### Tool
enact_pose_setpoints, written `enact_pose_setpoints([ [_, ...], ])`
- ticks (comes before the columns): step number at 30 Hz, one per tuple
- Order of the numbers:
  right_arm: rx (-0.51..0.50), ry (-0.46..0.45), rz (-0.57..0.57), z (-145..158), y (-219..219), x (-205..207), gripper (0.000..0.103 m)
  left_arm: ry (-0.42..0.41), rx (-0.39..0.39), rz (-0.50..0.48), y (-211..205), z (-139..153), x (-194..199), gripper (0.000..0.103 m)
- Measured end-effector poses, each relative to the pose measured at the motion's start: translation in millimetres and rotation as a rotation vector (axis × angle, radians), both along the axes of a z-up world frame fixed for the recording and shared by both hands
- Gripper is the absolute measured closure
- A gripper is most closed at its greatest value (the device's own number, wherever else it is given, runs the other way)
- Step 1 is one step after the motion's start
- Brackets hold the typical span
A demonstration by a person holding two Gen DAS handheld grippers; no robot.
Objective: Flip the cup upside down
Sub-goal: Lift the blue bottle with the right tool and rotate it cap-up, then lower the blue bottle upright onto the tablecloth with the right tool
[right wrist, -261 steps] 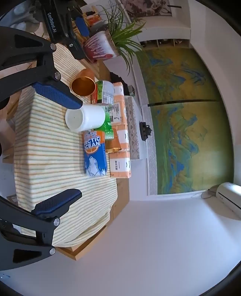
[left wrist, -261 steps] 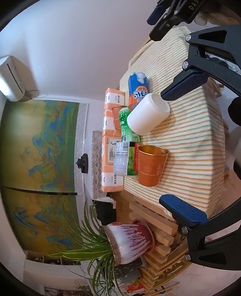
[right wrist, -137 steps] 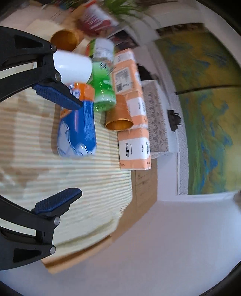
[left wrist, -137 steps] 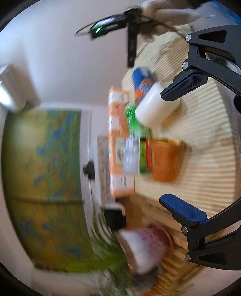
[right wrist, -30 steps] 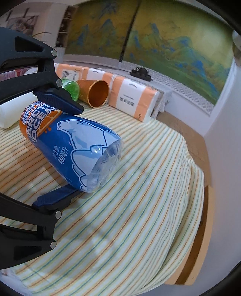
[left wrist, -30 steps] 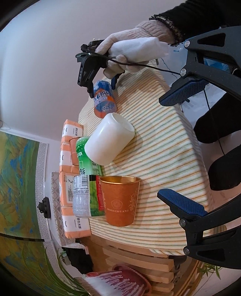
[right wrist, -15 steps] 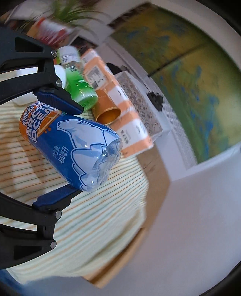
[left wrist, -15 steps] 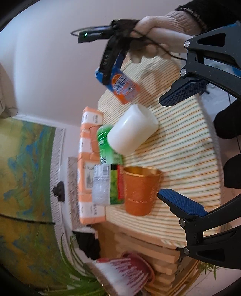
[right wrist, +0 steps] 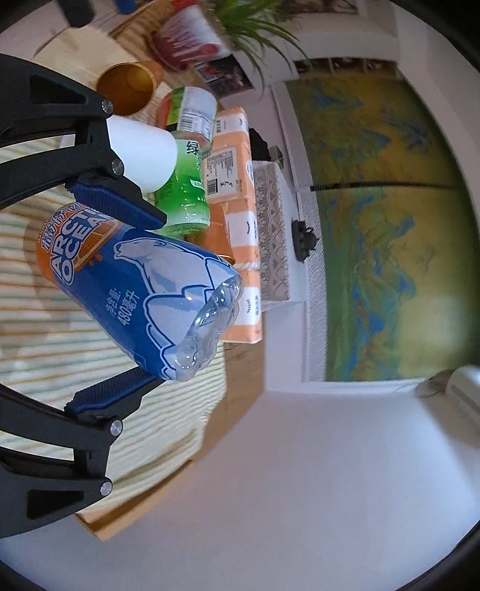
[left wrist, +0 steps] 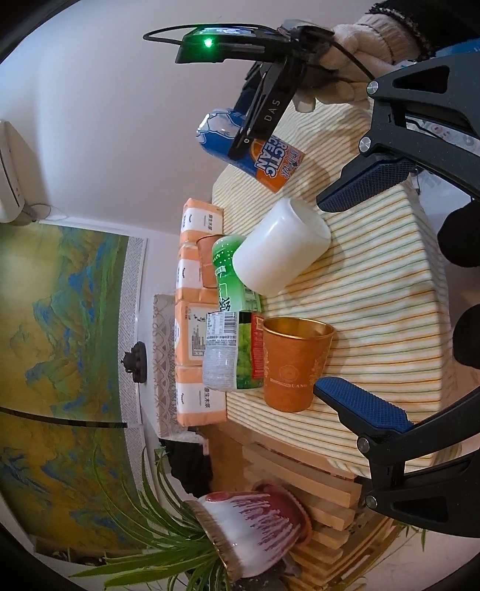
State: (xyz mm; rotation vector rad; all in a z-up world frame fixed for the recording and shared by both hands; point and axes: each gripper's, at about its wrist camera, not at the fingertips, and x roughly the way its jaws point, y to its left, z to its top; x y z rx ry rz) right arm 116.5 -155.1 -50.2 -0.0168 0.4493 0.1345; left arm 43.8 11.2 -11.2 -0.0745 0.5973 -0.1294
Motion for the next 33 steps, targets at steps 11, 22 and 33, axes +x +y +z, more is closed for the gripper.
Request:
enact_pose_setpoints([
  [11, -0.163, -0.061, 0.025, -10, 24, 15, 0.031, 0.005, -0.001, 0.018, 5, -2, -7, 0.01],
  [22, -0.246, -0.055, 0.055, -21, 39, 14, 0.031, 0.002, -0.012, 0.022, 9, 1, -11, 0.01],
  [33, -0.223, -0.045, 0.077, -21, 40, 6, 0.031, -0.007, -0.016, 0.023, 10, 6, -18, 0.01],
])
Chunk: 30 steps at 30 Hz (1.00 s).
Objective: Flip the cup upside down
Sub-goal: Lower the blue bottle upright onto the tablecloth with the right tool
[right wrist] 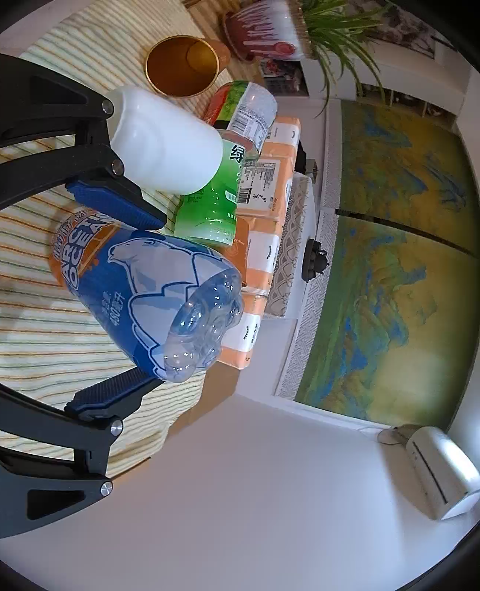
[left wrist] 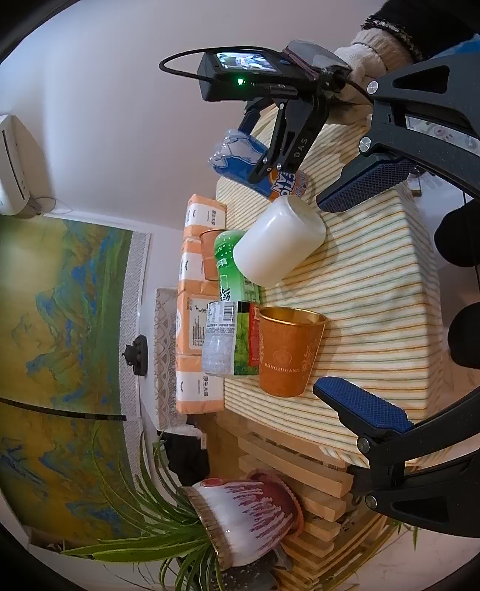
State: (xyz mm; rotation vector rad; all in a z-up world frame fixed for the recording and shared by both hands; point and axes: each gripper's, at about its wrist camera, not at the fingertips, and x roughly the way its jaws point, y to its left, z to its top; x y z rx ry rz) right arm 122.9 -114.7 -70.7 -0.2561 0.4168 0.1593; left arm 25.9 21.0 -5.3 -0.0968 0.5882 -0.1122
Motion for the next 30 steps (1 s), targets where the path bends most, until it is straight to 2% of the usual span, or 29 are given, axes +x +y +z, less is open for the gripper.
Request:
enact_pose_setpoints([
  [14, 0.027, 0.025, 0.054, 1, 1, -14, 0.028, -0.002, -0.002, -0.004, 0, 2, -2, 0.01],
  [30, 0.135, 0.068, 0.038, 9, -13, -55, 0.025, -0.04, -0.029, 0.002, 1, 10, -14, 0.008],
])
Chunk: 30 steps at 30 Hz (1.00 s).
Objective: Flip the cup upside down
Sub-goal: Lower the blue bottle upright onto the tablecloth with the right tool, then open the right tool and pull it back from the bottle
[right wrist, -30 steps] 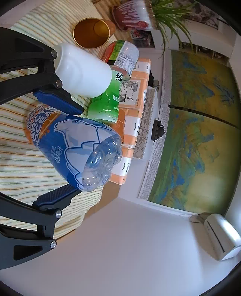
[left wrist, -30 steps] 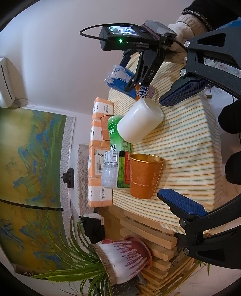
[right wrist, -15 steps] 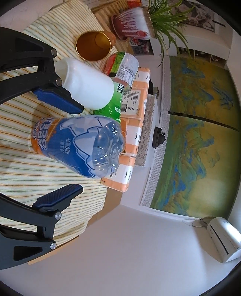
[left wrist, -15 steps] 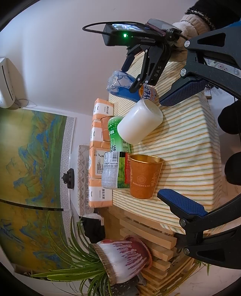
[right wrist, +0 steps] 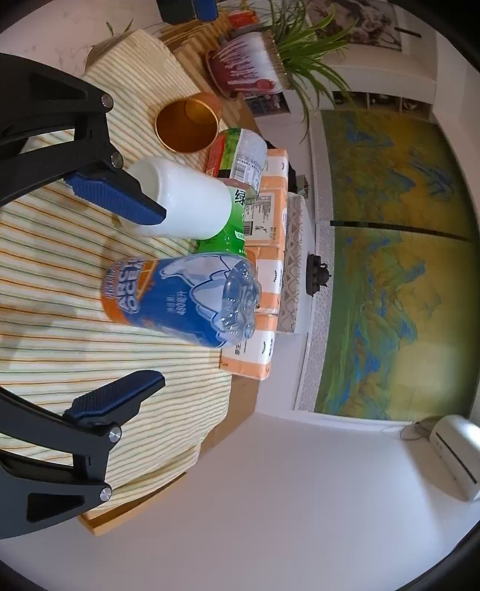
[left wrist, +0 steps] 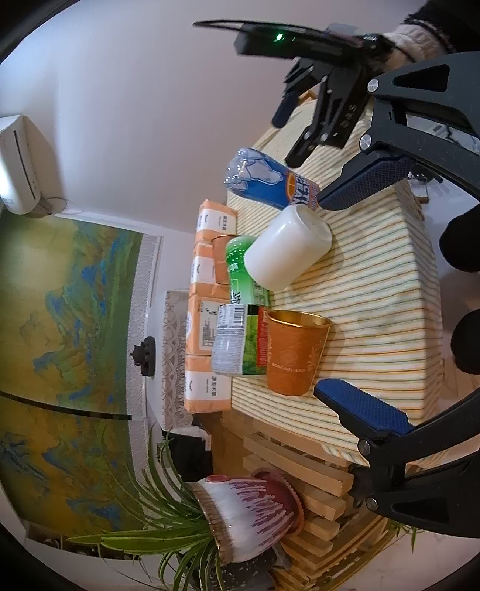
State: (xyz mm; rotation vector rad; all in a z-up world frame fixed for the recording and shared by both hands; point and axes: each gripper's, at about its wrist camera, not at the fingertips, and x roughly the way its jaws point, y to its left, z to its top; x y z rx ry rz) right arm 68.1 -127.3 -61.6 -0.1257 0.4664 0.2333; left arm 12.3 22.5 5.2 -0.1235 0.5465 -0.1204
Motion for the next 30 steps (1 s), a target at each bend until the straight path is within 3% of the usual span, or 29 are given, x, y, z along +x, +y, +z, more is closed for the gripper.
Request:
enact_pose_setpoints([
  [17, 0.088, -0.053, -0.06, 41, -16, -73, 0.016, -0.097, 0.02, 0.004, -8, 19, -16, 0.001],
  [25, 0.142, -0.059, -0.091, 47, -21, -89, 0.01, -0.142, 0.063, 0.032, -13, 21, -25, 0.001],
  [30, 0.118, -0.075, -0.135, 47, -20, -95, 0.01, -0.165, 0.127, 0.075, -20, 15, -28, 0.001],
])
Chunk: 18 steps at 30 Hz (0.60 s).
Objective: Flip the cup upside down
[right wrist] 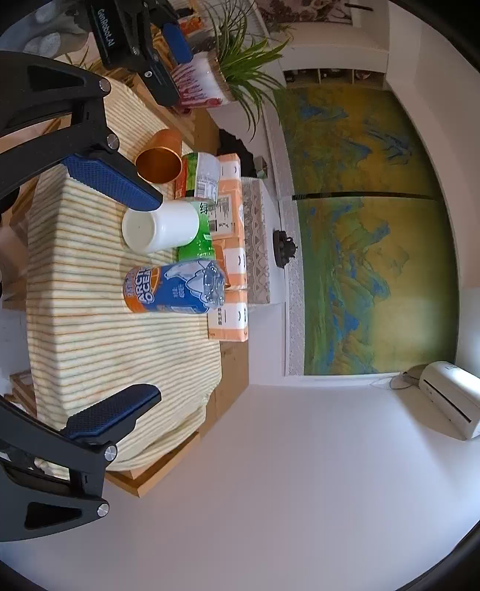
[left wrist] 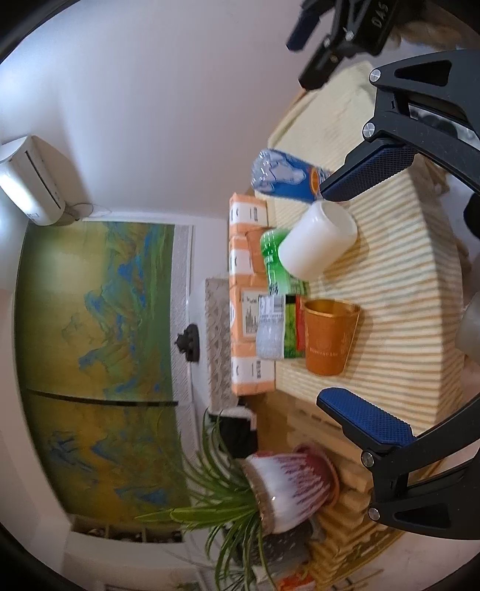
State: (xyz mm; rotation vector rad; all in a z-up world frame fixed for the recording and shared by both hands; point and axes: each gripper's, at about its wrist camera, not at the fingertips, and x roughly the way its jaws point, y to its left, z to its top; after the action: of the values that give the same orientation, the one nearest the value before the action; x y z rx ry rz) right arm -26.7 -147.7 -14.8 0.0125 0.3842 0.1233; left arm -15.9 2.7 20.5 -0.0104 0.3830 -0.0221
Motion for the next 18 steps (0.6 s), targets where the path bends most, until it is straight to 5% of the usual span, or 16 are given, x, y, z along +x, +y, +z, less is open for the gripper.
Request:
enact_pose_setpoints([
  [18, 0.024, -0.008, -0.02, -7, -2, 1, 0.01, 0.026, -0.02, 0.02, -2, -12, 5, 0.001],
])
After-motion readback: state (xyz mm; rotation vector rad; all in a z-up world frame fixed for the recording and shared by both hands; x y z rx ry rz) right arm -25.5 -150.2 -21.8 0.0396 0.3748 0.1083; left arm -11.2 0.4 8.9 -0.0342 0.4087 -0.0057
